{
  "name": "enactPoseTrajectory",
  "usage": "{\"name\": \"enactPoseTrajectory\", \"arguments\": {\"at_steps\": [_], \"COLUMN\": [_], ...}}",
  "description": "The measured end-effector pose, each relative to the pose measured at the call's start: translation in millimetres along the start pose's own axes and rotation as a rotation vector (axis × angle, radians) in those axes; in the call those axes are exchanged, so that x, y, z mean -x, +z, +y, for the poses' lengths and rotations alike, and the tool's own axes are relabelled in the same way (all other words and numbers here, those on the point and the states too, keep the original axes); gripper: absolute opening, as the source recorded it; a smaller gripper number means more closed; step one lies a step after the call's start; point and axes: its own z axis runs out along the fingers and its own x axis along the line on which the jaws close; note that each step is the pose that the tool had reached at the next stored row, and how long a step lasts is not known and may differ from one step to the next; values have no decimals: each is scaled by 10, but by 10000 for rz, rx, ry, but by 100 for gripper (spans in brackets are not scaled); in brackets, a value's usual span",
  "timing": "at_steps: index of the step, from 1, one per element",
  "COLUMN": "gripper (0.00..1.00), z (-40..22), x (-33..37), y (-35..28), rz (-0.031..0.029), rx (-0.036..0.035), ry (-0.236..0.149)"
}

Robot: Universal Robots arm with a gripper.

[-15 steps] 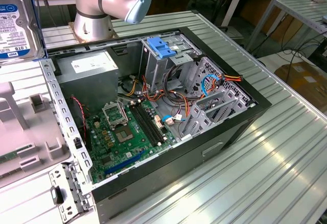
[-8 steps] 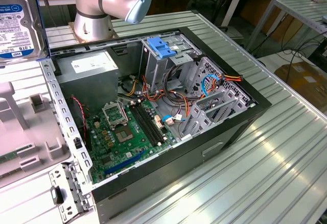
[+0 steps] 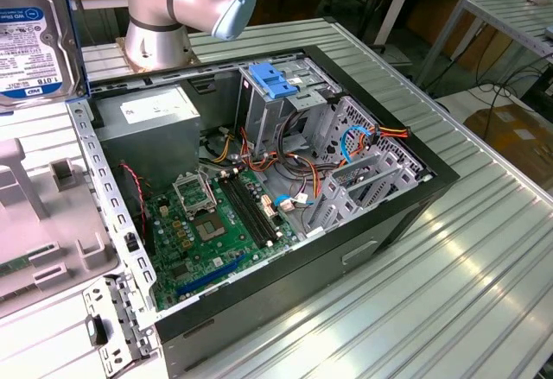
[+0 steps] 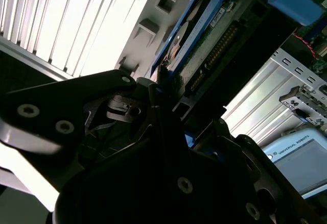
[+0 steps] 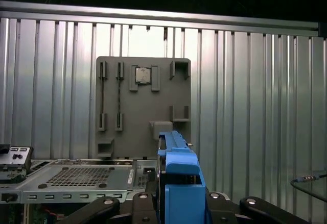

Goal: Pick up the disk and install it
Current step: 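Pick up the disk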

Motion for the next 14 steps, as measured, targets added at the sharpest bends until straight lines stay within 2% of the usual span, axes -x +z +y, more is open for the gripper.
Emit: {"name": "enactPoseTrajectory", "arguments": {"at_steps": [14], "gripper": [36], "z": [-77], "x": [-16], "y": [-4], "rz": [0], "rx": [-1], "ry": [-1]}}
